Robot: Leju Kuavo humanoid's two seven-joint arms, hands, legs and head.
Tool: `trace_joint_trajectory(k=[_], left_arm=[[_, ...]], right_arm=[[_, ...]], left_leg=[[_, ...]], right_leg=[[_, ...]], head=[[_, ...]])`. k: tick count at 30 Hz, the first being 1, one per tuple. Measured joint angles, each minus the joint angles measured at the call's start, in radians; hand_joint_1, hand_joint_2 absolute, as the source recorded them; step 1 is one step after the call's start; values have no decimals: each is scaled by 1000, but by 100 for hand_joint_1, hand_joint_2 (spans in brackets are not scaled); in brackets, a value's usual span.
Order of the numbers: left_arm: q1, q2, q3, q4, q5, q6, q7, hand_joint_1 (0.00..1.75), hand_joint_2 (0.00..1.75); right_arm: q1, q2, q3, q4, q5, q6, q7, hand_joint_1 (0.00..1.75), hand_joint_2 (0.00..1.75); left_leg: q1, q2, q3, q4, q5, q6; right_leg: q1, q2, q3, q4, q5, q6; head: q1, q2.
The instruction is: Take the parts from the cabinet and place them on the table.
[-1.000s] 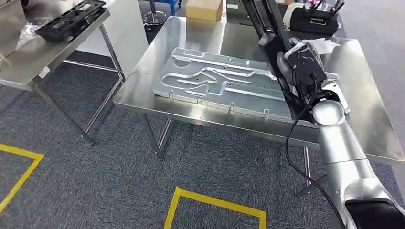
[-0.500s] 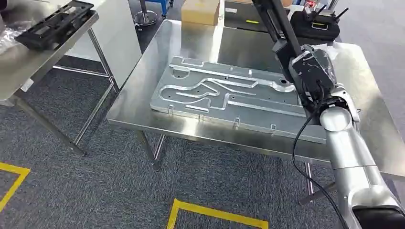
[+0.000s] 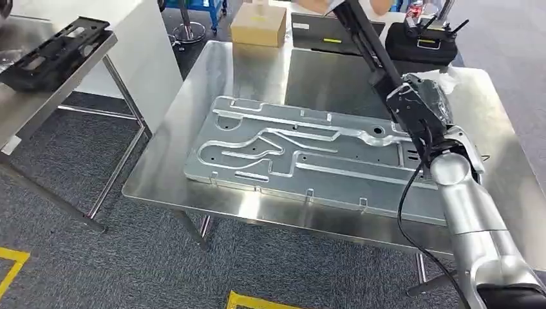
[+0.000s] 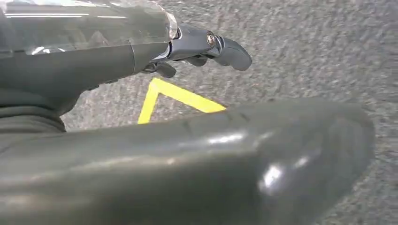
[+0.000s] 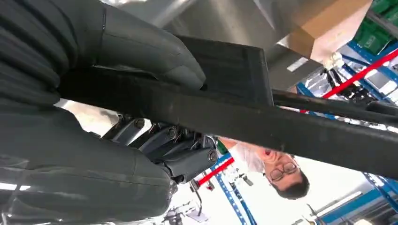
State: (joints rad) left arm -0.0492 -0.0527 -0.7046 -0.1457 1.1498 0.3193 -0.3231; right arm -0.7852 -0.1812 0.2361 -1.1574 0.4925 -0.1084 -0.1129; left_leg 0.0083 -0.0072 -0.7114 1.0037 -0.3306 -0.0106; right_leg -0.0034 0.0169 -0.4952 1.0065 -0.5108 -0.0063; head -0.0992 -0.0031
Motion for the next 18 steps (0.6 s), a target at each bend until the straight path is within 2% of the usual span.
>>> trace_joint_trajectory(k=[1, 2, 3, 4, 5, 6, 8, 9, 10, 11, 12, 14, 15, 16, 18], left_arm=[[-3, 2, 0, 0, 0, 0, 2, 0, 0], [-2, 2, -1, 0, -1, 0, 0, 0, 0], [-4, 2, -2, 0, -2, 0, 1, 0, 0], [-10, 1, -3, -1, -4, -1, 0, 0, 0], [-12, 1, -5, -1, -8, -3, 0, 0, 0], [-12, 2, -7, -1, -9, -5, -1, 0, 0], [-14, 5, -10, -1, -12, -7, -3, 0, 0], [-14, 5, -13, -1, -14, -8, -3, 0, 0], [-14, 5, -18, -1, -18, -11, -3, 0, 0], [-14, 5, -20, -1, -18, -13, -3, 0, 0], [-14, 5, -22, -1, -18, -14, -3, 0, 0], [-16, 5, -24, -1, -19, -16, -5, 0, 0], [-16, 8, -24, -1, -19, -16, -5, 0, 0], [-18, 9, -25, -1, -18, -16, -6, 0, 0], [-20, 10, -26, -1, -17, -17, -8, 0, 0]], right_arm=[[2, 1, 0, 4, 3, 0, 0, 175, 175], [4, 1, 0, 7, 10, 2, 2, 175, 175], [5, 2, 0, 10, 14, 2, 0, 175, 175], [4, 3, 2, 12, 18, 1, 0, 175, 175], [6, 3, 2, 13, 25, 0, 0, 175, 175], [3, 2, 2, 15, 29, 0, 0, 175, 175], [0, 2, 2, 23, 42, -2, 6, 175, 175], [5, 2, 2, 31, 45, 0, 8, 175, 175], [12, 3, 3, 40, 53, 2, 8, 175, 175], [15, 4, 5, 44, 64, 0, 6, 175, 175], [15, 6, 10, 50, 80, -1, 6, 175, 175], [13, 13, 16, 60, 98, -2, 3, 175, 175], [11, 19, 20, 69, 108, -2, 0, 175, 175], [11, 29, 27, 76, 118, -2, -2, 175, 175], [12, 51, 42, 96, 135, -1, -4, 175, 175]], left_leg=[[-1, 1, 11, 24, -6, 11], [-3, -1, 6, 23, -3, 16], [-9, -1, 6, 26, -11, 23], [-6, 1, 11, 24, -13, 31], [0, 0, 22, 11, -14, 35], [0, 0, 30, 4, -18, 43], [1, 0, 41, 1, -27, 53], [1, 0, 46, 1, -33, 53], [1, -1, 53, 2, -40, 53], [2, -3, 59, 3, -45, 51], [3, -4, 64, 6, -52, 48], [5, -6, 73, 19, -69, 41], [-1, -7, 72, 27, -75, 34], [-4, -9, 71, 30, -80, 29], [-5, -7, 72, 28, -82, 24]], right_leg=[[2, 4, -3, -2, -12, 6], [2, 4, -1, 3, -23, 13], [-3, 3, 1, -2, -28, 19], [-4, 5, 7, -10, -31, 26], [-9, -2, 9, 1, -45, 30], [-8, -7, -12, 47, -69, 33], [-13, -7, -106, 208, -131, 43], [-18, -7, -157, 282, -146, 50], [-23, -8, -194, 317, -137, 57], [-29, -9, -203, 298, -103, 63], [-34, -12, -191, 242, -51, 68], [-44, -19, -125, 54, 70, 79], [-44, -20, -110, 16, 69, 85], [-40, -13, -112, 11, 73, 70], [-36, -11, -114, 13, 69, 65]], head=[[0, 0], [1, 0], [0, 0], [-2, 0], [0, 0], [1, 0], [0, 0], [1, 0], [0, 0], [0, 0], [0, 0], [0, 0], [1, 0], [0, 0], [0, 0]])
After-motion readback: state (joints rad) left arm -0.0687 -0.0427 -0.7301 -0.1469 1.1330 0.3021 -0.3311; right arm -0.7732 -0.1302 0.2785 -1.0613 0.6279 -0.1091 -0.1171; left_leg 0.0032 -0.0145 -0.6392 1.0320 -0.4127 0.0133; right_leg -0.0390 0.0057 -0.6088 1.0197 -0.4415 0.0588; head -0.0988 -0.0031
